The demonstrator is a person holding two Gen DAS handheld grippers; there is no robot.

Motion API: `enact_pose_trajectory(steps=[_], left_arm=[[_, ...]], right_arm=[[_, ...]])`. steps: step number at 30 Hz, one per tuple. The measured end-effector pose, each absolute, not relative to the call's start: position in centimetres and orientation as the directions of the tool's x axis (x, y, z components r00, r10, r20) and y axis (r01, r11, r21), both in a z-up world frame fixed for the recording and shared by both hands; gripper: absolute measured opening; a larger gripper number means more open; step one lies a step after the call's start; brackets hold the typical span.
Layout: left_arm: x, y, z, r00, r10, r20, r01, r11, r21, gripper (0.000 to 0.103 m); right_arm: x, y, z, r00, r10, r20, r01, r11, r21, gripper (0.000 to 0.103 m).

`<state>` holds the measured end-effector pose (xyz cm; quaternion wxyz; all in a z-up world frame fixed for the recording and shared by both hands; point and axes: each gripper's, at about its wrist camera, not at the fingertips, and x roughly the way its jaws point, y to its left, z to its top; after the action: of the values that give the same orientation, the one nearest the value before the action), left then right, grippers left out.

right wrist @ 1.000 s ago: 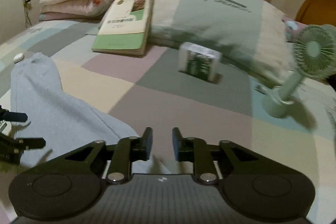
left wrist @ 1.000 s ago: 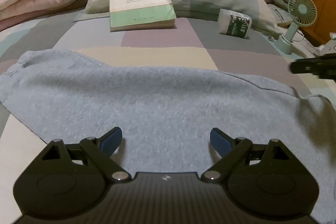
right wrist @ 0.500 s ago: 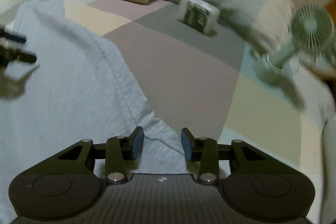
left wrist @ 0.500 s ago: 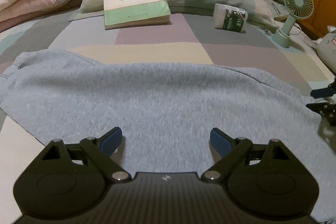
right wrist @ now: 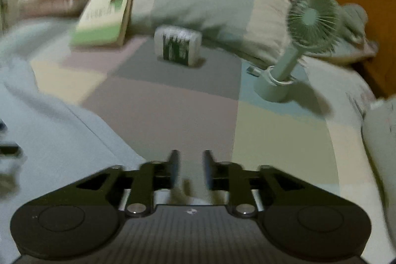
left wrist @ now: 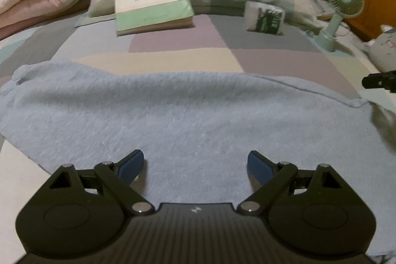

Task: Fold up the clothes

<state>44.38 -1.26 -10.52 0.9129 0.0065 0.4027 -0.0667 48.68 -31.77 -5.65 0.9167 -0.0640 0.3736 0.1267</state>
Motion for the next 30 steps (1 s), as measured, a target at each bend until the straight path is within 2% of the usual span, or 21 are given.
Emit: enact_pose_trajectory(steps=[2, 5, 8, 10, 11, 14, 18, 23, 28, 29, 30], left_arm=[[44.3, -1.5, -10.4, 0.665, -0.121, -0.737, 0.144, 0.989, -0.032, 0.091], [44.6, -1.9, -11.0, 0.645, -0.082, -0.76, 0.136, 0.991, 0.008, 0.091], [44.6, -2.0, -11.3, 0.637, -0.061, -0.768, 0.14, 0.989, 0.037, 0.091], [44.4, -1.9, -11.1, 0.641, -0.018, -0.768, 0.129, 0.988, 0.084, 0.093], [44.4, -1.7, -11.1, 0.642, 0.002, -0.767, 0.112, 0.989, 0.097, 0.094], [44.4, -1.6, -10.8, 0.649, 0.066, -0.758, 0.066, 0.988, 0.142, 0.094], [43.9, -3.3, -10.4, 0.675, 0.084, -0.733, 0.088, 0.977, 0.192, 0.093], [43.8, -4.0, -11.3, 0.67, 0.026, -0.742, 0.129, 0.98, 0.15, 0.094], [44.2, -3.1, -11.9, 0.671, -0.028, -0.741, 0.122, 0.99, 0.073, 0.097], [44.3, -2.7, -12.0, 0.666, -0.044, -0.744, 0.118, 0.992, 0.047, 0.098], [44.3, -2.7, -12.1, 0.669, -0.046, -0.741, 0.119, 0.992, 0.046, 0.1]], right_arm=[[47.0, -33.2, -4.5, 0.687, 0.183, -0.703, -0.243, 0.97, 0.014, 0.051], [44.7, -35.0, -5.1, 0.641, 0.188, -0.744, -0.208, 0.976, 0.068, 0.052], [43.3, -35.6, -8.1, 0.599, 0.094, -0.795, -0.159, 0.987, -0.003, 0.054], [42.6, -36.1, -10.2, 0.562, 0.044, -0.826, -0.115, 0.993, -0.025, 0.061], [41.9, -36.3, -10.0, 0.582, 0.038, -0.812, -0.103, 0.994, -0.028, 0.065], [41.1, -35.6, -8.5, 0.599, -0.035, -0.8, -0.052, 0.995, -0.083, 0.066], [44.7, -31.6, -5.4, 0.663, 0.07, -0.745, -0.164, 0.985, -0.053, 0.074], [47.8, -24.9, -5.0, 0.673, 0.099, -0.733, -0.286, 0.949, -0.134, 0.074], [44.7, -26.2, -6.9, 0.562, 0.062, -0.825, -0.284, 0.951, -0.122, 0.075], [43.8, -26.6, -7.4, 0.539, 0.047, -0.841, -0.284, 0.95, -0.13, 0.08], [43.1, -27.0, -7.9, 0.515, 0.034, -0.856, -0.283, 0.95, -0.132, 0.091]])
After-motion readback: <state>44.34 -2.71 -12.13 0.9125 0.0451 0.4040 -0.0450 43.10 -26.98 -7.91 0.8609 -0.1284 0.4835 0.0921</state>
